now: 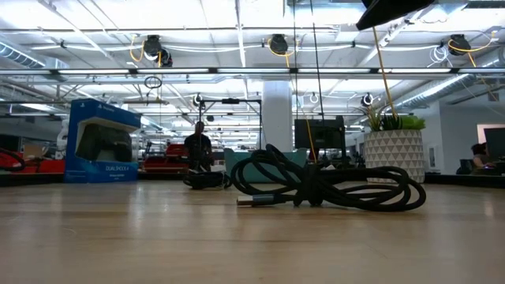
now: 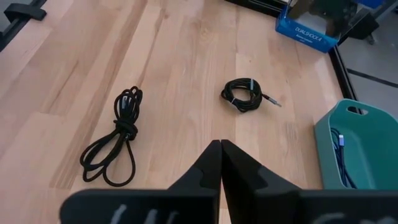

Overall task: Pick and place USB-C Cables
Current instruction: Put the top black charger cable into the blue bin

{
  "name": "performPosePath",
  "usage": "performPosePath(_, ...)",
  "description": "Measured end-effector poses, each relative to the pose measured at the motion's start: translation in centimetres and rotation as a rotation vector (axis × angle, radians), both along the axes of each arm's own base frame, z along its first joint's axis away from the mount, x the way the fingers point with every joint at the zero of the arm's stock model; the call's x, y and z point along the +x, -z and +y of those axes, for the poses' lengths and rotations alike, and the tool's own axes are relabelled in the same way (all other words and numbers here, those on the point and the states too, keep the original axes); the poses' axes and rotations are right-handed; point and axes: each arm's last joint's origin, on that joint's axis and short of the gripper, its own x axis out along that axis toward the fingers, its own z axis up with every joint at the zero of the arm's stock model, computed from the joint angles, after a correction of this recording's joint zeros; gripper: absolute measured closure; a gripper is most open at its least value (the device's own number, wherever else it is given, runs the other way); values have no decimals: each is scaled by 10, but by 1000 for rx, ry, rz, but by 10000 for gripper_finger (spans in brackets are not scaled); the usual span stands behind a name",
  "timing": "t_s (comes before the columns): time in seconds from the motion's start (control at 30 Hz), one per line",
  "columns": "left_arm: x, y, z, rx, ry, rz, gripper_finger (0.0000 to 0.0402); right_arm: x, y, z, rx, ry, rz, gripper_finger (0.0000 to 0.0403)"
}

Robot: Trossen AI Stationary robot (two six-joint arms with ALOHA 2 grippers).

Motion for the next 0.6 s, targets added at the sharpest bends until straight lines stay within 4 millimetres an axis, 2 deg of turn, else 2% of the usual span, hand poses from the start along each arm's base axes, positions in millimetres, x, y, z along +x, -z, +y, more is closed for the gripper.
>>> performPosePath(0.2,12,8,11,13,-65,161,383,0,0,0,3,2,0,403)
performPosePath(0.6,44,45,42,-43,-96,391,383,1,-1,0,8,2,-16,403)
